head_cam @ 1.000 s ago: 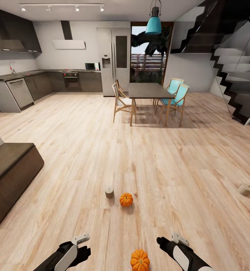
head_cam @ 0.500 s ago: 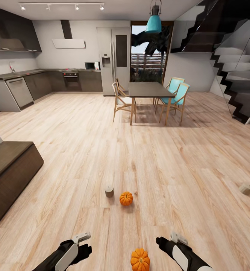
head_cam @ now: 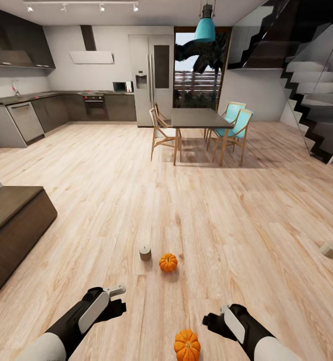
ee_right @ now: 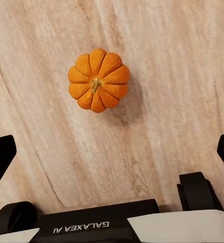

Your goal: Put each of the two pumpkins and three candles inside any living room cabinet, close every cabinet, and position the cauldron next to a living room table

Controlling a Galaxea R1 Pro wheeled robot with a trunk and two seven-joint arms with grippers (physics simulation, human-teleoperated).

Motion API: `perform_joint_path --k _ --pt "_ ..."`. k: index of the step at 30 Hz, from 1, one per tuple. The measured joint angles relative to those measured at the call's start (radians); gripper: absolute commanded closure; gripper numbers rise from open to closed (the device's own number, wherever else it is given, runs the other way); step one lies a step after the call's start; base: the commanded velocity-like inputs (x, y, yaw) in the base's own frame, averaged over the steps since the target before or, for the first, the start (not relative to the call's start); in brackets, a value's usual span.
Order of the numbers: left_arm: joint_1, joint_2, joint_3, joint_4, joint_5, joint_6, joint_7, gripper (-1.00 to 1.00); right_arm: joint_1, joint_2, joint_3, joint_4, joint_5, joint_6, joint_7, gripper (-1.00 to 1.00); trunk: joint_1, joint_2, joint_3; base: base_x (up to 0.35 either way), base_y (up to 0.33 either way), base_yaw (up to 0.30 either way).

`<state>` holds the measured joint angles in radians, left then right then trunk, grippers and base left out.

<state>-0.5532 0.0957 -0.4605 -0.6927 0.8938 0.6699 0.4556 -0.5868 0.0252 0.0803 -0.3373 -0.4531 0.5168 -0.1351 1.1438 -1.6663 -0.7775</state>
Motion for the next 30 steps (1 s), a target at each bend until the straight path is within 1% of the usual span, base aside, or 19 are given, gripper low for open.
perform_joint_path --k 2,5,13,17,22,26,30 --pt "-0.003 -0.001 0.004 -0.005 0.001 0.007 0.002 -1.0 -0.006 0.001 0.0 -0.002 -0.001 0.007 -0.033 -1.0 0.008 -0.014 -0.006 0.0 0.0 0.0" --pt "-0.005 -0.004 0.005 -0.007 -0.002 0.011 0.004 -1.0 -0.02 0.001 0.0 -0.001 -0.002 0.01 -0.053 -1.0 0.019 -0.035 -0.016 0.0 0.0 0.0" --pt "-0.006 -0.015 0.006 0.002 -0.007 0.01 0.014 -1.0 -0.031 0.002 0.002 0.008 0.002 -0.012 -0.061 -1.0 0.05 -0.091 -0.041 0.0 0.0 0.0" --pt "-0.006 -0.015 0.005 0.004 -0.008 0.01 0.015 -1.0 -0.031 0.002 0.003 0.012 0.003 -0.053 -0.059 -1.0 0.065 -0.119 -0.053 0.0 0.0 0.0" --pt "-0.006 -0.015 0.006 0.004 -0.008 0.008 0.014 -1.0 -0.031 0.002 0.011 0.014 0.003 -0.076 -0.053 -1.0 0.084 -0.154 -0.069 0.0 0.0 0.0" --pt "-0.006 -0.015 0.007 -0.001 -0.008 0.007 0.011 -1.0 -0.031 0.001 0.03 0.013 0.002 -0.079 -0.042 -1.0 0.1 -0.182 -0.082 0.0 0.0 0.0" --pt "-0.006 -0.009 0.008 -0.007 -0.003 0.006 -0.001 -1.0 -0.031 0.0 0.038 0.012 0.001 -0.078 0.03 -1.0 0.115 -0.21 -0.094 0.0 0.0 0.0"
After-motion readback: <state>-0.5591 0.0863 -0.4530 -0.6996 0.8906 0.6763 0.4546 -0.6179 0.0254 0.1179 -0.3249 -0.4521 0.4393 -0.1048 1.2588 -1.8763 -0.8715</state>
